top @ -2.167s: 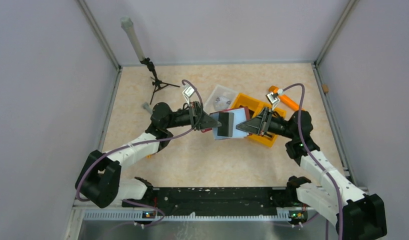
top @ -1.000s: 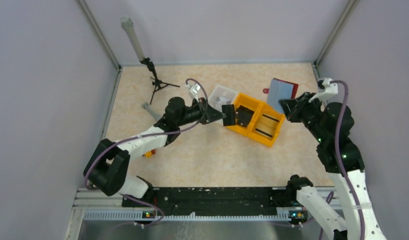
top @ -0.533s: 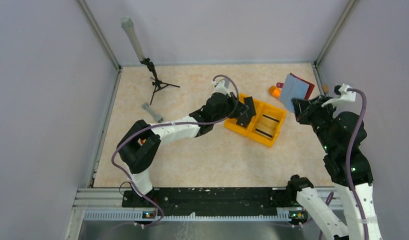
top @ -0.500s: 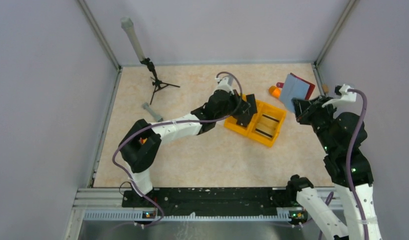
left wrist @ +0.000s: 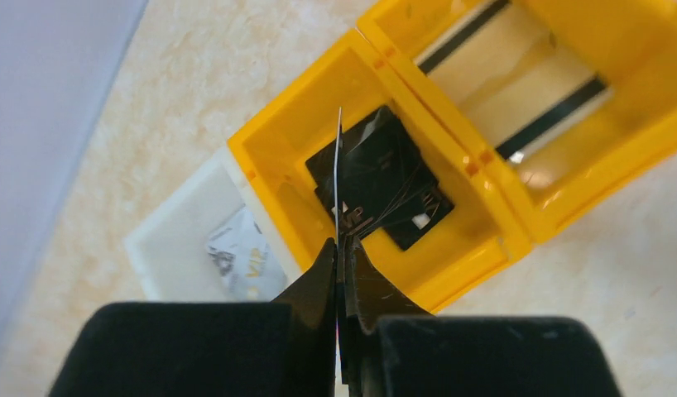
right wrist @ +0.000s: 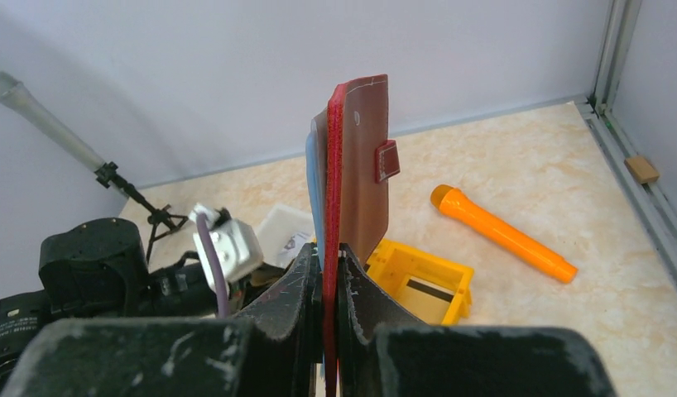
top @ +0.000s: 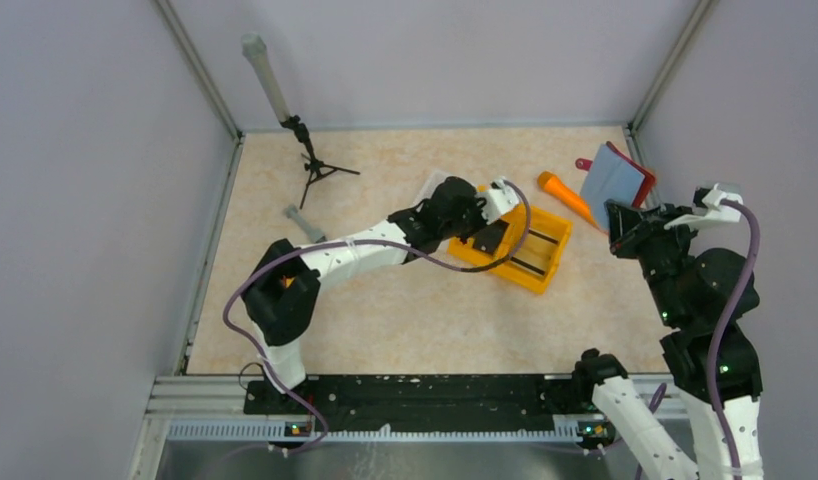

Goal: Take the credit cards out of the card holder
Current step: Place the credit card in the storage box.

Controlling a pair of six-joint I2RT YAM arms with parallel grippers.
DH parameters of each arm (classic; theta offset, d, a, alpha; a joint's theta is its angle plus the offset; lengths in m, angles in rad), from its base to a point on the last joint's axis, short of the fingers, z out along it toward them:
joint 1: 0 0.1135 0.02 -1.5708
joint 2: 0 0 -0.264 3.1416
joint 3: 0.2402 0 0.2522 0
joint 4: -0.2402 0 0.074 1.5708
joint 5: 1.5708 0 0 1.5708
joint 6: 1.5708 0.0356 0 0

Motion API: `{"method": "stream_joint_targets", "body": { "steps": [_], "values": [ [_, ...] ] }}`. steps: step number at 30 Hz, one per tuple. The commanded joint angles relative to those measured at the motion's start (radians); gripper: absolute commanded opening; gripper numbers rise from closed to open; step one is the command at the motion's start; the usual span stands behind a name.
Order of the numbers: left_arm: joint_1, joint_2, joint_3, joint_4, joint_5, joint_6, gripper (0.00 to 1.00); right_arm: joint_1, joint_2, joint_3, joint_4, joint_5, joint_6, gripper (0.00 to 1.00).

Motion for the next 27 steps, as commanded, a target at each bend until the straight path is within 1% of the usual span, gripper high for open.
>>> {"method": "stream_joint_targets", "body": {
  "steps": [1, 3, 4, 5, 7, 10, 15, 18, 20, 23, 27],
  "values": [
    [-0.025, 0.019, 0.028, -0.136, 0.023, 0.544, 0.0, -0.004, 0.001, 0.027, 0.016, 0.014, -0.02, 0.0],
    [-0.048, 0.031, 0.012, -0.154, -0.023, 0.693, 0.0, -0.004, -0.004, 0.024, 0.014, 0.015, -0.016, 0.0],
    [-0.058, 0.032, -0.003, -0.12, -0.051, 0.734, 0.0, -0.003, -0.004, 0.023, 0.016, 0.015, -0.016, 0.0],
    [-0.061, 0.029, -0.019, -0.079, -0.058, 0.759, 0.0, -0.004, -0.003, 0.026, 0.015, 0.015, -0.016, 0.0],
    [-0.059, 0.026, -0.032, -0.026, -0.028, 0.806, 0.0, -0.003, 0.001, 0.031, 0.014, 0.014, -0.015, 0.0],
    [-0.059, 0.054, -0.018, -0.013, -0.035, 0.904, 0.0, -0.003, 0.008, 0.04, 0.006, 0.012, -0.01, 0.0],
    [-0.059, 0.142, 0.083, -0.121, -0.04, 0.957, 0.0, -0.004, -0.008, 0.041, 0.002, 0.022, -0.002, 0.0],
    [-0.06, 0.205, 0.157, -0.174, -0.082, 0.984, 0.0, -0.004, -0.02, 0.047, -0.002, 0.03, -0.005, 0.0],
    [-0.06, 0.231, 0.175, -0.167, -0.106, 0.995, 0.0, -0.004, -0.023, 0.052, -0.009, 0.035, -0.01, 0.0],
    [-0.06, 0.245, 0.192, -0.16, -0.081, 0.998, 0.0, -0.003, -0.025, 0.057, -0.022, 0.045, -0.016, 0.0],
    [-0.06, 0.298, 0.277, -0.231, -0.114, 1.005, 0.0, -0.003, -0.033, 0.053, -0.025, 0.045, -0.017, 0.0]
  ]
}}
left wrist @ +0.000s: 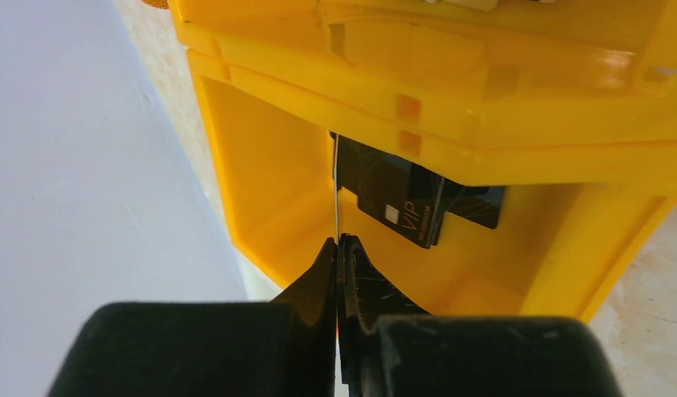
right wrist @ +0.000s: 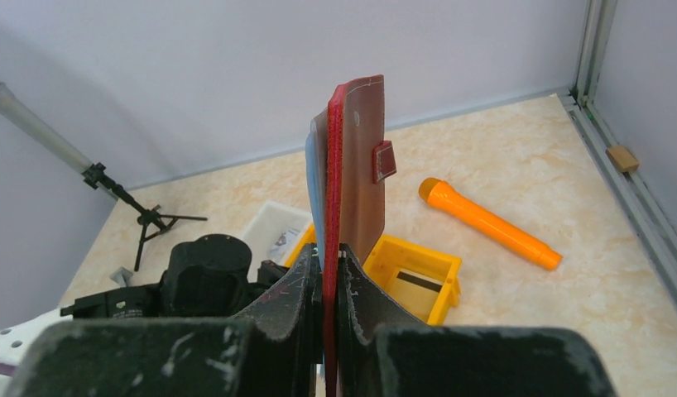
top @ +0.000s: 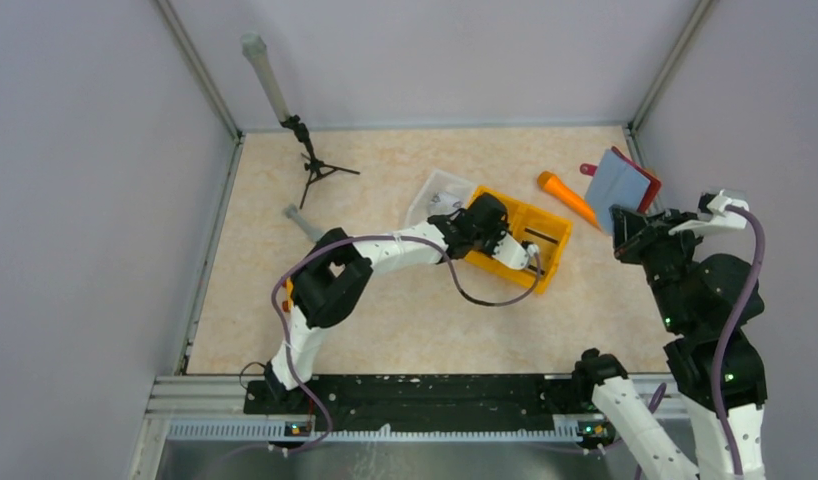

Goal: Take the credit cards out of the card holder
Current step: Place the credit card in the storage box, then close the card holder at the center of the board.

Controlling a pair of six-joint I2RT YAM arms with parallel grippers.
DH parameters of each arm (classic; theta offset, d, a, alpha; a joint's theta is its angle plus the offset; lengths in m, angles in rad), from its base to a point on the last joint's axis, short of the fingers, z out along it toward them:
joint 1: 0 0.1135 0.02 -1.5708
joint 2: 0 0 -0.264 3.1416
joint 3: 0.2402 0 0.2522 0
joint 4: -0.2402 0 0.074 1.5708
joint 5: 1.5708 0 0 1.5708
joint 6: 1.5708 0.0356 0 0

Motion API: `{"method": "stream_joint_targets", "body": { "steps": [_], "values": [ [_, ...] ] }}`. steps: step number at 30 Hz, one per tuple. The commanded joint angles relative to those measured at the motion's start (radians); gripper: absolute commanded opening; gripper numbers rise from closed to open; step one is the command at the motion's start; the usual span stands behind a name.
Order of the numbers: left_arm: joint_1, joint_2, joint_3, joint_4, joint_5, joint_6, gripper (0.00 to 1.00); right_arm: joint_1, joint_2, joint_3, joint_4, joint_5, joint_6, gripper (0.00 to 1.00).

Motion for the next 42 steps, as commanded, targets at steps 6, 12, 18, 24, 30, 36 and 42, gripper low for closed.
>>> {"method": "stream_joint_targets", "body": {
  "steps": [6, 12, 18, 24, 30, 36, 42],
  "values": [
    [-0.001, 0.038, 0.131, -0.087, -0.039, 0.024, 0.41, -0.004, -0.019, 0.032, 0.013, 0.014, -0.017, 0.0],
    [-0.004, -0.087, 0.089, -0.117, 0.011, -0.049, 0.46, -0.002, -0.019, 0.03, 0.025, -0.002, -0.026, 0.0],
    [-0.003, -0.319, -0.031, -0.104, 0.137, -0.238, 0.98, -0.004, 0.013, 0.014, 0.031, -0.114, -0.027, 0.0],
    [0.046, -0.567, -0.269, 0.204, 0.143, -0.789, 0.99, -0.003, 0.085, -0.067, 0.104, -0.369, 0.005, 0.0],
    [0.24, -0.778, -0.504, 0.39, 0.147, -1.588, 0.99, -0.003, 0.151, -0.158, 0.25, -0.622, 0.105, 0.0],
    [0.421, -0.825, -0.74, 0.755, 0.693, -1.899, 0.99, -0.004, 0.245, -0.29, 0.62, -0.945, 0.398, 0.0],
    [0.453, -0.97, -0.925, 1.006, 0.743, -1.995, 0.99, -0.001, 0.335, -0.381, 0.89, -1.118, 0.567, 0.0]
  ]
}}
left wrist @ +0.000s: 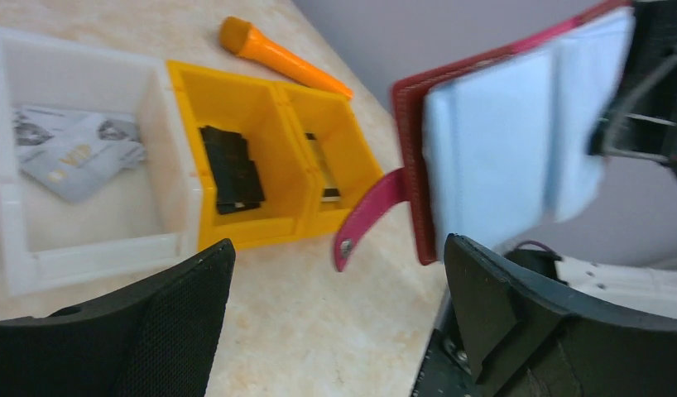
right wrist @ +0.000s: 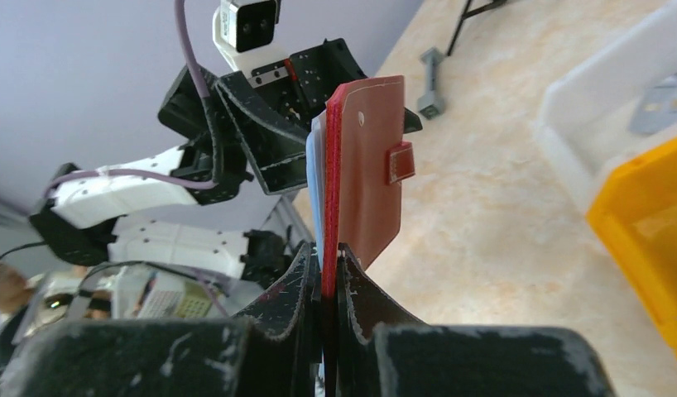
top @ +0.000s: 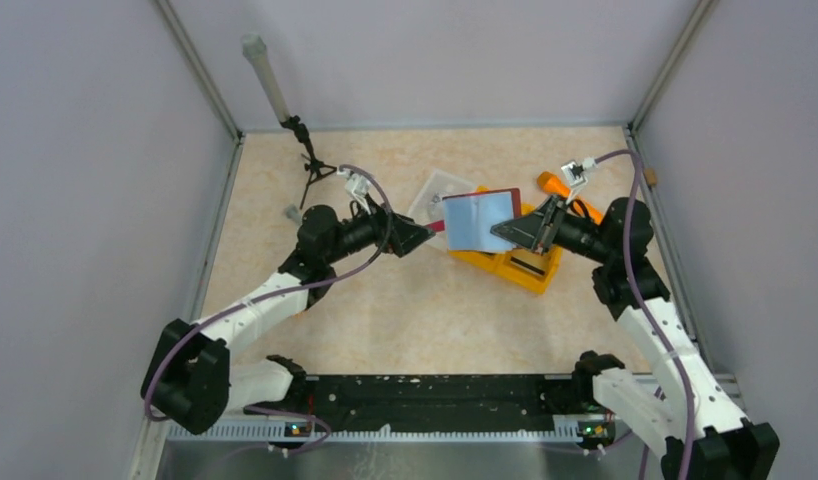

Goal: Take the credit cards out of the card holder
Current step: Close the card holder at the center of the board.

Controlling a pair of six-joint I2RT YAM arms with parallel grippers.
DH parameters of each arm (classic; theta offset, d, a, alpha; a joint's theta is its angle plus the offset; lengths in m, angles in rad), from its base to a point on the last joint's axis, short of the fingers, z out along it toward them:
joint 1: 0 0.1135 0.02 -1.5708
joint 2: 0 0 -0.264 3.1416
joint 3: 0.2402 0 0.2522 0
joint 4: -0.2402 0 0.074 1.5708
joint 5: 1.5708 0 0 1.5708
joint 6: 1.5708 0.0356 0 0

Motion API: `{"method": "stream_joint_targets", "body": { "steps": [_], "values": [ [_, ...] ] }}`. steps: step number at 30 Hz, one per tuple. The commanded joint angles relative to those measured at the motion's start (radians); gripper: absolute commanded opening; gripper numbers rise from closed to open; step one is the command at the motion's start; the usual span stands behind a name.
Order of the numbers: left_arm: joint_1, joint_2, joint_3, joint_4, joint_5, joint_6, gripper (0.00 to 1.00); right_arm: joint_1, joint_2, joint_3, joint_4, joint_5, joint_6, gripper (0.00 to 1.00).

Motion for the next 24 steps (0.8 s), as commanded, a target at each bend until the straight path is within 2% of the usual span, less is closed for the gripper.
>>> {"method": "stream_joint_targets", "body": {
  "steps": [1, 4, 9, 15, 17, 19, 20, 22, 23, 24],
  "values": [
    [0.012, -0.133, -0.07, 0.333, 0.154, -0.173, 0.99, -0.001, 0.041, -0.01, 0.277, -0.188, 0.148, 0.0],
    [0.011, -0.116, -0.074, 0.432, 0.213, -0.247, 0.99, 0.008, 0.058, -0.032, 0.334, -0.201, 0.193, 0.0],
    [0.012, 0.005, 0.005, 0.483, 0.311, -0.315, 0.99, 0.032, 0.094, -0.037, 0.416, -0.209, 0.269, 0.0],
    [0.013, 0.126, 0.036, 0.731, 0.356, -0.493, 0.96, 0.046, 0.134, -0.034, 0.48, -0.213, 0.341, 0.0],
    [0.012, 0.153, 0.055, 0.775, 0.373, -0.536, 0.8, 0.055, 0.146, -0.03, 0.479, -0.212, 0.332, 0.0],
    [0.012, 0.179, 0.073, 0.802, 0.398, -0.576, 0.53, 0.063, 0.154, -0.02, 0.438, -0.203, 0.29, 0.0],
    [0.011, 0.189, 0.078, 0.821, 0.407, -0.593, 0.37, 0.064, 0.157, -0.011, 0.384, -0.195, 0.249, 0.05],
    [0.013, 0.196, 0.086, 0.817, 0.414, -0.605, 0.14, 0.065, 0.159, 0.036, 0.226, -0.148, 0.126, 0.13],
    [0.019, 0.191, 0.088, 0.771, 0.412, -0.598, 0.06, 0.065, 0.158, 0.06, 0.13, -0.127, 0.055, 0.18],
    [0.025, 0.185, 0.092, 0.718, 0.405, -0.586, 0.03, 0.064, 0.155, 0.082, 0.054, -0.097, -0.001, 0.22]
  ]
}}
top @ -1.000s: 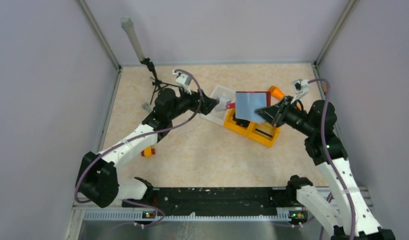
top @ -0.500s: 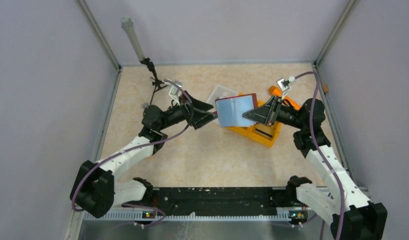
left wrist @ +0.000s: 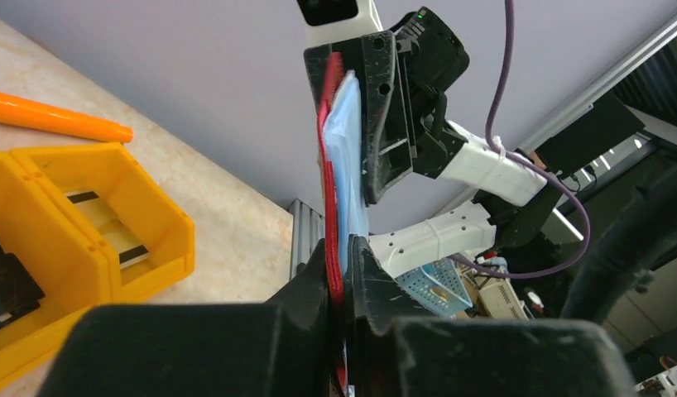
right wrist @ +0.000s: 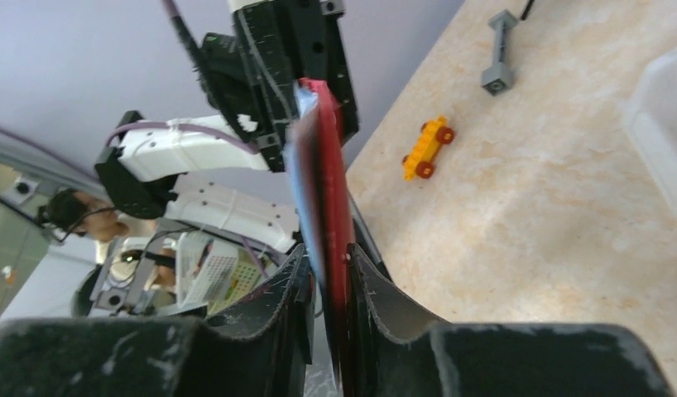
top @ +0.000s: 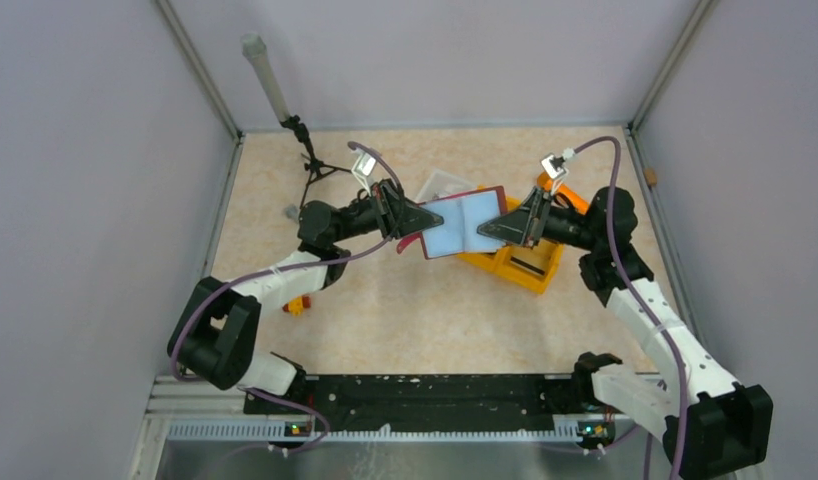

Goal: Take the credit cards out of the card holder
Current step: Close the card holder at the center of the board.

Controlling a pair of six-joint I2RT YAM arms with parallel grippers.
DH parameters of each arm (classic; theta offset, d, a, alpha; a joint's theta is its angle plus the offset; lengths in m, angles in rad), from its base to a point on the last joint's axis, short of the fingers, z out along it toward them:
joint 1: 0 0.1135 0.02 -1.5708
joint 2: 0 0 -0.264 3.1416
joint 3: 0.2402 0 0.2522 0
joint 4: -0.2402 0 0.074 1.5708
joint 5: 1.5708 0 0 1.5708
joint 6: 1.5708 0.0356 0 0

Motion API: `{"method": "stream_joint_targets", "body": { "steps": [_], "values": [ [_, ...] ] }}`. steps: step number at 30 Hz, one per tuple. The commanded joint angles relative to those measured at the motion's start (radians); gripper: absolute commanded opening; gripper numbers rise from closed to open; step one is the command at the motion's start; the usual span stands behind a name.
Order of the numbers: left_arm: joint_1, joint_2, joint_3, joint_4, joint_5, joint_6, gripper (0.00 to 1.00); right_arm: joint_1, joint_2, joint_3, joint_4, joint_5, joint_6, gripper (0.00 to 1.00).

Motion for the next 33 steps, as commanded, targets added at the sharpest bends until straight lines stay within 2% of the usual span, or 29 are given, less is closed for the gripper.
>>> {"method": "stream_joint_targets", "body": {
  "steps": [1, 5, 8, 10, 14, 16, 19, 21, 26, 29, 30, 32, 33],
  "values": [
    [0.021, -0.017, 0.048, -0.027, 0.019, -0.022, 0.01, 0.009, -0.001, 0.121, -0.3, 0.112, -0.267, 0.27],
    [0.054, -0.027, 0.061, -0.196, -0.002, 0.011, 0.0, 0.009, -0.029, 0.144, -0.416, 0.182, -0.365, 0.56],
    [0.056, -0.032, 0.065, -0.272, -0.004, 0.054, 0.0, 0.01, -0.05, 0.162, -0.488, 0.236, -0.412, 0.58],
    [0.056, -0.04, 0.066, -0.311, -0.01, 0.081, 0.0, 0.01, -0.065, 0.165, -0.504, 0.257, -0.427, 0.51],
    [0.056, -0.055, 0.073, -0.385, -0.022, 0.117, 0.0, 0.009, -0.081, 0.157, -0.495, 0.252, -0.421, 0.25],
    [0.054, -0.058, 0.078, -0.393, -0.019, 0.118, 0.0, 0.01, -0.075, 0.139, -0.456, 0.229, -0.397, 0.2],
    [0.049, -0.059, 0.081, -0.371, -0.007, 0.102, 0.0, 0.011, -0.045, 0.122, -0.397, 0.179, -0.361, 0.06],
    [0.047, -0.058, 0.079, -0.367, -0.002, 0.098, 0.0, 0.01, -0.024, 0.109, -0.335, 0.144, -0.326, 0.05],
    [0.041, -0.046, 0.069, -0.302, 0.013, 0.057, 0.0, 0.052, 0.013, 0.119, -0.326, 0.149, -0.329, 0.25],
    [0.039, -0.048, 0.069, -0.299, 0.012, 0.058, 0.0, 0.06, 0.015, 0.12, -0.325, 0.156, -0.328, 0.26],
    [0.039, -0.049, 0.07, -0.3, 0.012, 0.06, 0.0, 0.06, 0.016, 0.123, -0.332, 0.161, -0.331, 0.23],
    [0.039, -0.046, 0.072, -0.306, 0.009, 0.064, 0.0, 0.062, 0.02, 0.13, -0.345, 0.16, -0.333, 0.03],
    [0.038, -0.043, 0.072, -0.306, 0.007, 0.064, 0.0, 0.065, 0.022, 0.128, -0.337, 0.151, -0.326, 0.0]
  ]
}}
